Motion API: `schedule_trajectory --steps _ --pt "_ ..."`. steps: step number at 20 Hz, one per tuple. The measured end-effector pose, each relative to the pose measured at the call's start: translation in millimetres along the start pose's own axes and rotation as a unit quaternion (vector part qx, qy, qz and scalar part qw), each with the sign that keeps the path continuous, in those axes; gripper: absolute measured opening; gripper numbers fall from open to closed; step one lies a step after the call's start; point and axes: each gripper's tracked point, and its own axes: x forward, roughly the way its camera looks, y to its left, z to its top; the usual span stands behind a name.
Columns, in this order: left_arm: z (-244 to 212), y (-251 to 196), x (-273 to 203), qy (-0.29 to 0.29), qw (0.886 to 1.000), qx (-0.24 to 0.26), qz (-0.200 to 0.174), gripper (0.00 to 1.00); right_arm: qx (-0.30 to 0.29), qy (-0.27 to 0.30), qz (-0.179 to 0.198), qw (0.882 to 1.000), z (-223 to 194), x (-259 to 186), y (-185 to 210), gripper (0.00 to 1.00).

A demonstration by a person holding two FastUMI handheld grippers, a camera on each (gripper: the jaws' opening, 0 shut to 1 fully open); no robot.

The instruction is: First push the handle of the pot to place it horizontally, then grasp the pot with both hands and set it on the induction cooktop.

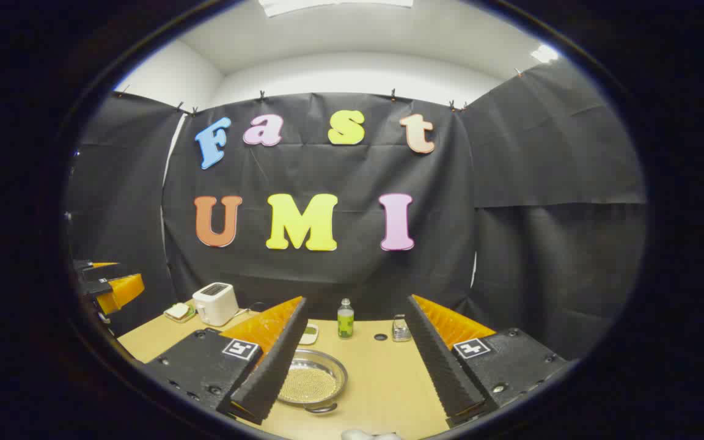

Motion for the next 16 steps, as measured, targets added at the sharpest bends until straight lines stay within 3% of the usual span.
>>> schedule_trajectory --steps 1,2,13,14,16 --pt "-1 1 -1 0.000 1.000 0.000 0.000 0.96 0.001 0.000 0.000 1.000 -1 -1 2 1.00" --pt "-1 2 -3 0.000 1.000 0.001 0.000 0.96 0.002 0.002 0.000 1.000 -1 -2 2 0.96" --pt "-6 8 -11 0.000 1.000 -0.003 -0.004 0.96 0.004 0.017 -0.003 1.000 -6 -9 11 0.96" --pt "-7 8 -13 0.000 1.000 -0.003 -0.005 0.96 0.001 0.021 -0.002 1.000 -8 -9 13 1.00" --pt "-10 8 -13 0.001 1.000 -0.003 -0.007 0.96 -0.004 0.027 0.002 1.000 -10 -10 17 0.94"
